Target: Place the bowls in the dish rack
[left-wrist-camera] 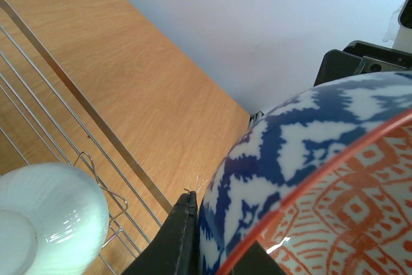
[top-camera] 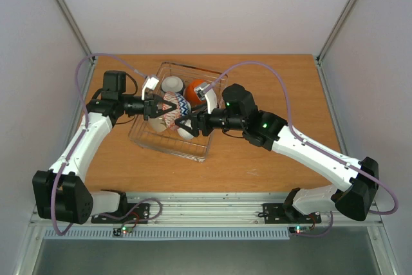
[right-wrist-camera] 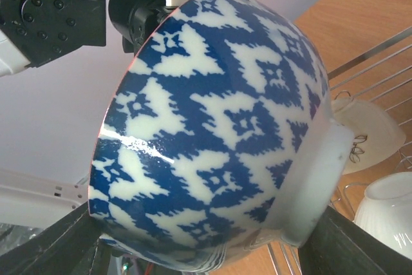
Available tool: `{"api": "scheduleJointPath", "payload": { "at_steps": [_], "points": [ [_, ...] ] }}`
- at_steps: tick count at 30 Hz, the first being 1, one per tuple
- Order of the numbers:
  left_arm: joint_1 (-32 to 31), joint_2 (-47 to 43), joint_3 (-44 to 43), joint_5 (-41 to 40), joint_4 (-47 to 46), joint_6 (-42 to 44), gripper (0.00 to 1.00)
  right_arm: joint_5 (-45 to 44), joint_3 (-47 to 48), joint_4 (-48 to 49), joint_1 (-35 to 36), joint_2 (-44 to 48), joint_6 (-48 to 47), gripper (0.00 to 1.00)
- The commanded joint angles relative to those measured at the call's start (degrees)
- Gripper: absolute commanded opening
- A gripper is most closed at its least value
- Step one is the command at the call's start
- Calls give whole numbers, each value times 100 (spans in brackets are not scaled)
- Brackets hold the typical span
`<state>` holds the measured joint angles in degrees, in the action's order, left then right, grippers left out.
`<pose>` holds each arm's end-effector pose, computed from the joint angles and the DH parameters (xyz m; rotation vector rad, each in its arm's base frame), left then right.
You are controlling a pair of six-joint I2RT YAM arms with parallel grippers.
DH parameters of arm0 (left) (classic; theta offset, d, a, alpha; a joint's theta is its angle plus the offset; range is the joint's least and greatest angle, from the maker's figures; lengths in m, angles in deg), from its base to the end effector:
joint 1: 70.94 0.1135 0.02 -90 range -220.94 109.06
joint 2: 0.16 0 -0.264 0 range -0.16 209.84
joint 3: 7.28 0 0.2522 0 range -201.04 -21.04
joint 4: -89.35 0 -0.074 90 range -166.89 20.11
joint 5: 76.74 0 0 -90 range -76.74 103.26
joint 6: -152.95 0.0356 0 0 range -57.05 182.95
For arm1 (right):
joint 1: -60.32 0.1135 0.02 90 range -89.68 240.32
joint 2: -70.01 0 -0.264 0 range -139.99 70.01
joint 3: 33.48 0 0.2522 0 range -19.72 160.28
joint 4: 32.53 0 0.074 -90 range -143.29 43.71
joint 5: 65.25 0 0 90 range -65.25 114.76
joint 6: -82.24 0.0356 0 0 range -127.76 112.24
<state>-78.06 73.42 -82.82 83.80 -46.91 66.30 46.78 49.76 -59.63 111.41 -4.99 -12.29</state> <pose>0.2553 -0.0657 0.3182 0.7977 1.8977 -1.4162 0.1796 0.2438 0.3701 -1.1573 1.6085 0.9056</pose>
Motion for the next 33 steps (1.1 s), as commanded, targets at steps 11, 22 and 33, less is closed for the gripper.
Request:
{"api": "scheduleJointPath", "payload": {
  "at_steps": [11,22,33],
  "points": [
    [-71,113,-133,512,86,116,32,106,-12,359,33,94,-296,1],
    [-71,-78,-174,186,251,322,80,-686,260,-256,33,18,-615,1],
    [-71,-1421,-18,-2008,2,367,84,-3478,2085,-2598,28,-1521,-1048,1]
  ]
}}
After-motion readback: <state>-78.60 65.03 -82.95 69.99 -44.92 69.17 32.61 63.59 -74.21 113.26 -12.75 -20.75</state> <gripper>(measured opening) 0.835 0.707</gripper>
